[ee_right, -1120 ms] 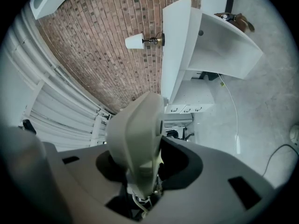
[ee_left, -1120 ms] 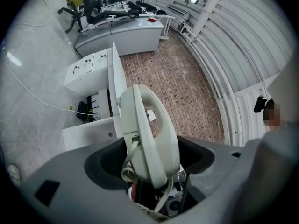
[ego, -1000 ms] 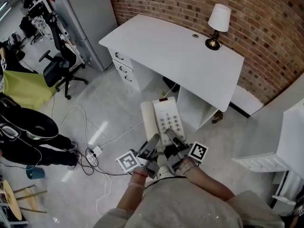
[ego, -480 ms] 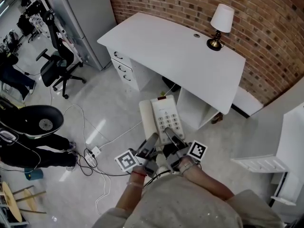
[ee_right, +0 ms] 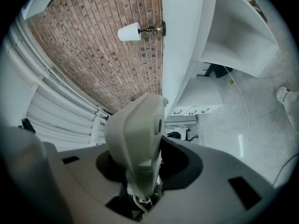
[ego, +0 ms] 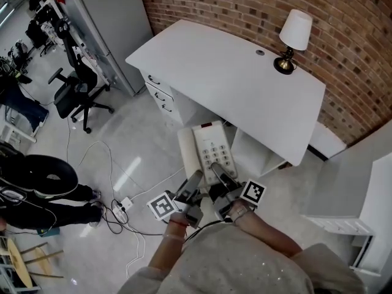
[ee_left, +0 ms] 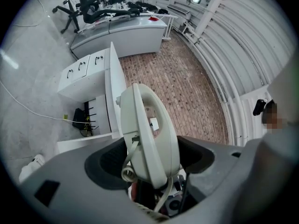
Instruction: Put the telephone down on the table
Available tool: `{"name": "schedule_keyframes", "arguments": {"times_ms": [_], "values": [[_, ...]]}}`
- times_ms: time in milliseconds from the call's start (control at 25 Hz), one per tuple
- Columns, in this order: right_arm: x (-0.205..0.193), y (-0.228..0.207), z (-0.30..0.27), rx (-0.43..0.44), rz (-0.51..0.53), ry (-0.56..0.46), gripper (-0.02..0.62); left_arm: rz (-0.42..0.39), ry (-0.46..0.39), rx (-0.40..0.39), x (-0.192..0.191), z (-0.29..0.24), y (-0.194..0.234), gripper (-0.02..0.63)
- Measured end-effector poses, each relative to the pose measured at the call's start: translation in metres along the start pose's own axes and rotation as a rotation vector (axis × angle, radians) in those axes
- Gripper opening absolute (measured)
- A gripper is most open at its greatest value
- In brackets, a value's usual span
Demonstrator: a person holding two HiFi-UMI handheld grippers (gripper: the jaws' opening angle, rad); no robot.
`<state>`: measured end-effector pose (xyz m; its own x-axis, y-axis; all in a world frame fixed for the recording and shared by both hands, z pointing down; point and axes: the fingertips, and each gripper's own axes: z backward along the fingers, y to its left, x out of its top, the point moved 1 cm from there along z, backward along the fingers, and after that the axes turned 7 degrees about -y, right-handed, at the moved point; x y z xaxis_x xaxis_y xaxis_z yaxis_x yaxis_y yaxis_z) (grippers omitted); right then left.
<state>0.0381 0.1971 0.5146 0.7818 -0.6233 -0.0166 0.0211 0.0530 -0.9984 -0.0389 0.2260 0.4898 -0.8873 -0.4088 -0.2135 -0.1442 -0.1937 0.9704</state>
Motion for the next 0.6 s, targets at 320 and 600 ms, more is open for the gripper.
{"name": "schedule_keyframes", "arguments": {"times_ms": [320, 600], "values": [[0.046, -0.008, -0.059, -0.016, -0.025, 0.014, 0.161, 0.0, -0.013, 0.026, 0.03, -0.065, 0.021, 0.325], [0.082, -0.016, -0.094, -0.045, -0.035, 0.032, 0.161, 0.015, -0.028, 0.049, 0.044, -0.111, 0.035, 0.325]]}}
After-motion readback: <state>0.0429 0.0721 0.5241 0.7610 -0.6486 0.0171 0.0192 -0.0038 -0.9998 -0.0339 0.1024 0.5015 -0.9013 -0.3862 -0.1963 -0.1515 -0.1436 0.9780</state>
